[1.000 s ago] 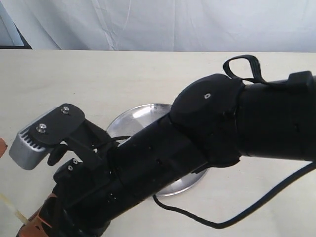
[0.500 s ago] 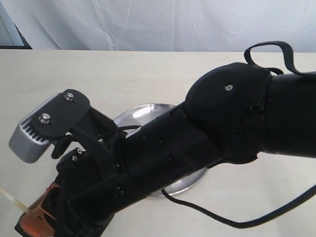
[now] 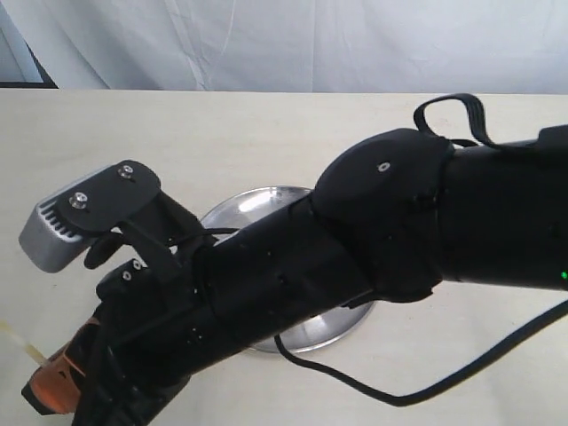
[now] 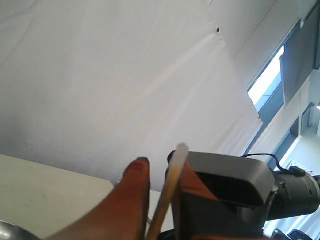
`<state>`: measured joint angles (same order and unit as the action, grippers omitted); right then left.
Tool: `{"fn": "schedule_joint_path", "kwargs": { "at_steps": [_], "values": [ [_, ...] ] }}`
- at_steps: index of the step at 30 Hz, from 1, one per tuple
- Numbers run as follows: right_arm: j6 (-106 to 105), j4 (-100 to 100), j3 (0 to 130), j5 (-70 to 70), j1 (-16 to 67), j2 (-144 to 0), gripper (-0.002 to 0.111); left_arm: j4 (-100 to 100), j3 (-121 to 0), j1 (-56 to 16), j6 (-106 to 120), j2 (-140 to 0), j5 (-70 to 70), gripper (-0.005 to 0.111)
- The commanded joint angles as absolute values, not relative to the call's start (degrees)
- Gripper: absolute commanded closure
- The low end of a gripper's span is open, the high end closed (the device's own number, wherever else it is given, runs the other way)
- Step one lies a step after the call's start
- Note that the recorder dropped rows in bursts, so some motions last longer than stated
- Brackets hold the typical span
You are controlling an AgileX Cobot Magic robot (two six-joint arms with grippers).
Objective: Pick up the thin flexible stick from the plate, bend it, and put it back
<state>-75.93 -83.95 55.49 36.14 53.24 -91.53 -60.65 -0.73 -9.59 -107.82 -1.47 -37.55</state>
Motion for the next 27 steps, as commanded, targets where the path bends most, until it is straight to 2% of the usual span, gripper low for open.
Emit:
{"fn": "schedule_joint_path", "kwargs": {
  "at_steps": [1, 5, 10, 12, 17, 21, 27],
  "values": [
    [-75.9, -84.2, 55.7, 35.2, 53.1, -92.4, 0.108, -58.0, -0.6, -9.8, -107.7, -1.4, -39.5, 0.090],
    [-76.3, -87.3, 55.7, 33.5, 53.1, -92.4, 0.108, -61.7, -0.6, -9.8, -107.7, -1.4, -39.5, 0.088],
    [-76.5, -89.6, 55.7, 31.3, 53.1, -92.4, 0.108, -66.8, -0.6, -9.8, -111.7, -1.4, -39.7, 0.062],
    [-77.4, -91.4, 55.7, 31.2, 53.1, -92.4, 0.108, -66.9, -0.6, -9.8, -112.4, -1.4, -39.7, 0.056],
    [-83.4, -99.0, 55.7, 31.0, 53.1, -92.4, 0.108, -67.9, -0.6, -9.8, -113.4, -1.4, -40.2, 0.056],
    [-85.7, -99.9, 55.7, 30.9, 53.1, -92.4, 0.108, -73.2, -0.6, -9.8, -115.9, -1.4, -41.6, 0.067],
    [-85.9, -99.9, 55.7, 30.9, 53.1, -92.4, 0.108, -76.2, -0.6, -9.8, -116.0, -1.4, -41.0, 0.105]
  ]
}}
